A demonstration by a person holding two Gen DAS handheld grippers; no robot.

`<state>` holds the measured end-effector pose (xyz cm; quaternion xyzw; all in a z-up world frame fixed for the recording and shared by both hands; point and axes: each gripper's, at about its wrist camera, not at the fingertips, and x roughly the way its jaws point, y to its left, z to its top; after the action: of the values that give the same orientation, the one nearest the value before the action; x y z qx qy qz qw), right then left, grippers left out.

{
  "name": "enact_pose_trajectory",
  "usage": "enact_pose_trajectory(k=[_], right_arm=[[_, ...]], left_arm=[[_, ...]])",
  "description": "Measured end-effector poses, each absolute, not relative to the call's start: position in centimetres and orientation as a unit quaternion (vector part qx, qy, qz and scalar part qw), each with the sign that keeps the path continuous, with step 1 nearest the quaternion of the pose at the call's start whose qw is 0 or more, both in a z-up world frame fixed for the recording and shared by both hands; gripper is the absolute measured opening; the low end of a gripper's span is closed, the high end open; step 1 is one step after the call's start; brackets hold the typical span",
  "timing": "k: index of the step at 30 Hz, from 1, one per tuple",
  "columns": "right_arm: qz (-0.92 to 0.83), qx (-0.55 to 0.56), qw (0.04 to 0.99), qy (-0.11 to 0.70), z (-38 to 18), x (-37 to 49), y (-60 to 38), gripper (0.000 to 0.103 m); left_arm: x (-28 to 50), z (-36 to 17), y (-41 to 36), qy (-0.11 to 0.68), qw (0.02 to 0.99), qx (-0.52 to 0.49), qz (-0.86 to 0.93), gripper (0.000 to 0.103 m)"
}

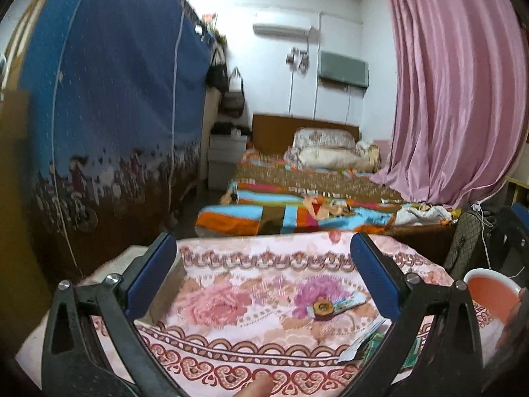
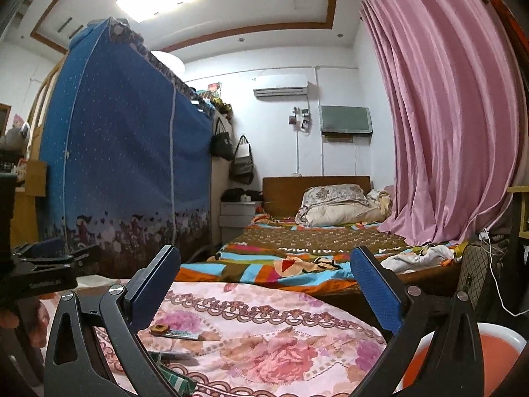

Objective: Collect trash
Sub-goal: 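Move both open tools back over the trash on the bed, then grasp the brown wooden ring with the left tool while the right grasps the white medicine sachet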

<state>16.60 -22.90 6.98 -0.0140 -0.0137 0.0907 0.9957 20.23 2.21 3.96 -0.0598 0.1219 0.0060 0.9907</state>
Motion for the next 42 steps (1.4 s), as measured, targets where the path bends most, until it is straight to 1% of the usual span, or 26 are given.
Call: enact_pose_trajectory(k=[3, 6, 11, 14, 16, 17, 19, 20, 25, 29, 31, 33, 34, 35, 37, 42], right_arm=[[0.088, -0.022, 0.996, -0.011, 6.8, 16.6, -22.6, 0.103], [0.086, -0.035, 0.996, -0.007, 6.7, 16.7, -22.0, 0.103], [0.08, -0.059, 0.995, 0.019, 6.4, 17.7, -21.0, 0.103], [0.079, -0.074, 0.993, 0.051, 6.0, 19.0, -20.3, 0.103], [0.081, -0.083, 0.99, 0.078, 5.6, 20.0, -19.9, 0.103], [0.08, -0.087, 0.989, 0.09, 5.4, 20.4, -19.8, 0.103], [0.078, -0.088, 0.987, 0.111, 5.1, 21.2, -19.7, 0.103], [0.076, -0.085, 0.986, 0.122, 4.9, 21.7, -19.7, 0.103], [0.069, -0.039, 0.98, 0.181, 4.0, 23.9, -21.2, 0.103], [0.081, 0.008, 0.972, 0.221, 3.3, 25.5, -22.5, 0.103], [0.087, 0.015, 0.968, 0.235, 3.0, 25.9, -22.4, 0.099], [0.094, 0.015, 0.964, 0.247, 2.8, 26.3, -22.1, 0.098], [0.098, 0.014, 0.962, 0.253, 2.7, 26.5, -21.9, 0.096], [0.101, 0.012, 0.961, 0.258, 2.6, 26.6, -21.7, 0.094], [0.106, 0.005, 0.958, 0.268, 2.4, 26.9, -21.2, 0.087], [0.118, -0.007, 0.951, 0.287, 2.0, 27.4, -20.2, 0.086]], left_arm=[[20.9, 3.6, 3.0, 0.142, 0.985, -0.092, -0.009, 0.091], [21.3, 3.2, 3.3, 0.153, 0.983, -0.103, -0.021, 0.09], [22.2, 2.6, 2.2, 0.183, 0.979, -0.079, -0.04, 0.083], [23.1, 2.0, 1.3, 0.214, 0.973, -0.064, -0.061, 0.072], [23.9, 1.5, 0.7, 0.239, 0.967, -0.055, -0.075, 0.062], [24.3, 1.2, 0.4, 0.252, 0.963, -0.051, -0.084, 0.06], [25.0, 0.7, -0.2, 0.278, 0.954, -0.043, -0.1, 0.051], [25.2, 0.4, -0.6, 0.289, 0.95, -0.039, -0.108, 0.049], [26.8, -0.8, -1.8, 0.343, 0.929, -0.027, -0.136, 0.031], [27.9, -1.8, -2.4, 0.38, 0.912, -0.024, -0.152, 0.023], [28.4, -2.2, -2.4, 0.392, 0.906, -0.028, -0.159, 0.012], [28.7, -2.5, -2.3, 0.401, 0.9, -0.035, -0.166, 0.009], [28.7, -2.5, -2.3, 0.401, 0.9, -0.039, -0.167, 0.006], [28.7, -2.4, -2.1, 0.4, 0.9, -0.042, -0.168, 0.006], [28.5, -2.3, -1.8, 0.397, 0.9, -0.052, -0.173, 0.006], [27.7, -1.6, -0.8, 0.382, 0.909, -0.067, -0.155, 0.006]])
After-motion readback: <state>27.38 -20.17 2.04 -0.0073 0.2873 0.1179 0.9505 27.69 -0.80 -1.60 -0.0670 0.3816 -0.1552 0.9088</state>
